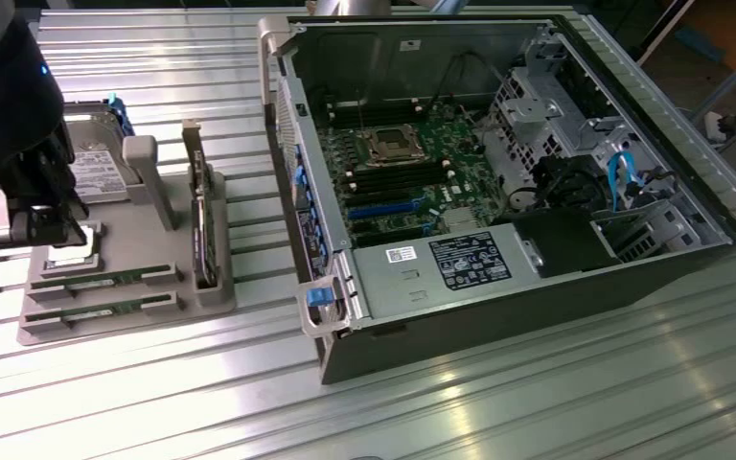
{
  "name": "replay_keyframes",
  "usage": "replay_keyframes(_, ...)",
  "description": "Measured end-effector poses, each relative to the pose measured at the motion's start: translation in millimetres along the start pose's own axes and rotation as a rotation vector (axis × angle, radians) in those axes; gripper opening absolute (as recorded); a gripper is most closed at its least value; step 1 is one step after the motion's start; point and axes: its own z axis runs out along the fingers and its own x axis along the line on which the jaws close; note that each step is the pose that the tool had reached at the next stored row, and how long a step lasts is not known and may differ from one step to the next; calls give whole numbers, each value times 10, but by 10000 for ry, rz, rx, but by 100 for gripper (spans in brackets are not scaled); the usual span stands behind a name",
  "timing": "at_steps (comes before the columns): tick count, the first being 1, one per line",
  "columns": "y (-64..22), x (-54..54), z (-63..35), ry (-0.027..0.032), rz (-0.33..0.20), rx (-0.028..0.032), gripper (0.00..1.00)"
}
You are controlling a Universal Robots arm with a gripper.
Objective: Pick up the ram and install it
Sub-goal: 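Pick up the ram and move it above insertion slot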
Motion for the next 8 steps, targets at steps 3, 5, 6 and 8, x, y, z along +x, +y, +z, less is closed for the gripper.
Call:
replay_keyframes(3,-3,14,52,1,-1,-1,30)
replay_keyframes(5,-5,28,98,1,-1,-1,30)
replay_keyframes(6,-6,34,117,2,0,-1,30)
replay_keyframes(8,-7,43,151,1,0,-1,30)
